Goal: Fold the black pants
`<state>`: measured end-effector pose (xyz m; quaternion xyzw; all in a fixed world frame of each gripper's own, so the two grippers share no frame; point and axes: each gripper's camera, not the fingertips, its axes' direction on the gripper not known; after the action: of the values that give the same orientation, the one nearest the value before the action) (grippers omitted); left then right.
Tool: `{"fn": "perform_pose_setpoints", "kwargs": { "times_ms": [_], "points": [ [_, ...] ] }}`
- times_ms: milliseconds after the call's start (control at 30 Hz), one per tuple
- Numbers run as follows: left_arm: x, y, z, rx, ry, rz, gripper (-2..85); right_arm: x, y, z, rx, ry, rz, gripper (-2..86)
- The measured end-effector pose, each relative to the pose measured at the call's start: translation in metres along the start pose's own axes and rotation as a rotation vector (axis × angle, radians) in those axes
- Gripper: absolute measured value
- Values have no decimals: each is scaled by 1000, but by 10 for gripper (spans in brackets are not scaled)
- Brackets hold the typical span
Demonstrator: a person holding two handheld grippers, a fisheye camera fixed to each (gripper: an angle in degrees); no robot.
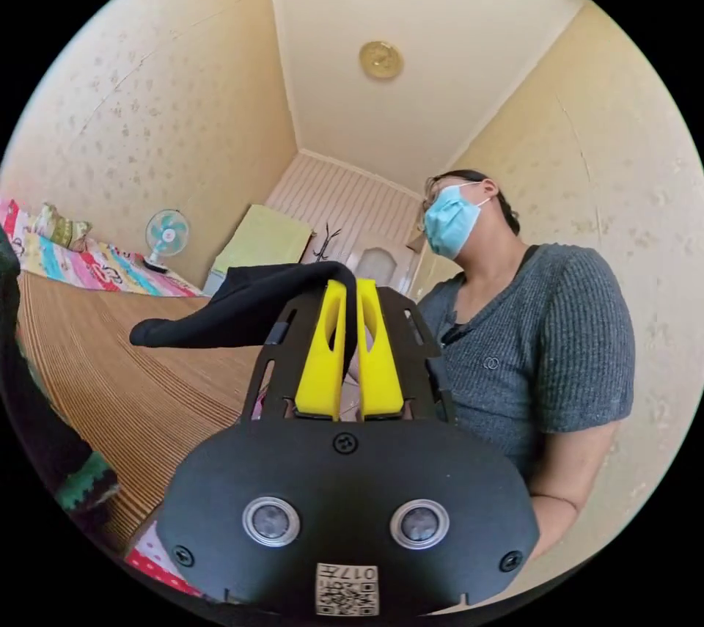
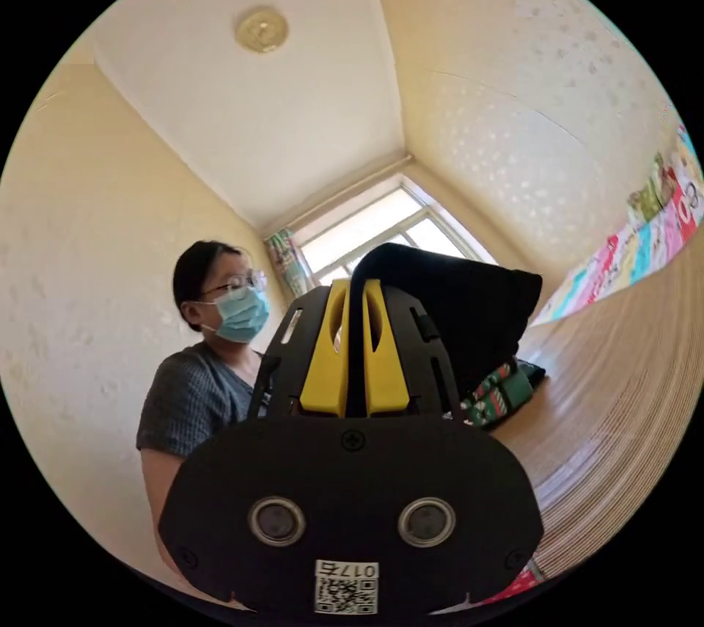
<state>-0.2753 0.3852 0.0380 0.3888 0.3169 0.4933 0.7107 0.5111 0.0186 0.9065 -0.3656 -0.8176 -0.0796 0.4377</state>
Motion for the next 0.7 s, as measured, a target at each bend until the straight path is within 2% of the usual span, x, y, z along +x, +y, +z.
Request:
{"fn": "perform_pose_setpoints", "kwargs": {
  "times_ms": [67, 167, 233, 367, 433, 533, 633, 700],
  "points": [
    [48, -24, 1, -11, 159, 148, -6, -55, -4, -2, -80, -132, -195, 24],
    [106, -51, -5, 61, 384, 351, -5, -112, 3, 1, -134, -167, -420, 23],
    [116, -62, -7, 115, 500, 380, -4, -133, 9, 6, -131, -171, -484, 22],
    [109, -63, 10, 182, 674, 342, -4, -141, 17, 22, -130, -313, -567, 21],
    [95, -58, 16, 206, 746, 336, -4, -129, 12, 24, -139, -371, -580, 21],
    [47, -72, 20, 228, 784, 335, -3, -101, -17, 23, -127, -347, -630, 21],
    [-31, -116, 26, 283, 874, 412, 1, -55, -90, 32, -116, -273, -632, 23],
    [-129, -173, 37, 282, 801, 383, 7, -19, -150, 45, -103, -140, -577, 25]
  ]
}}
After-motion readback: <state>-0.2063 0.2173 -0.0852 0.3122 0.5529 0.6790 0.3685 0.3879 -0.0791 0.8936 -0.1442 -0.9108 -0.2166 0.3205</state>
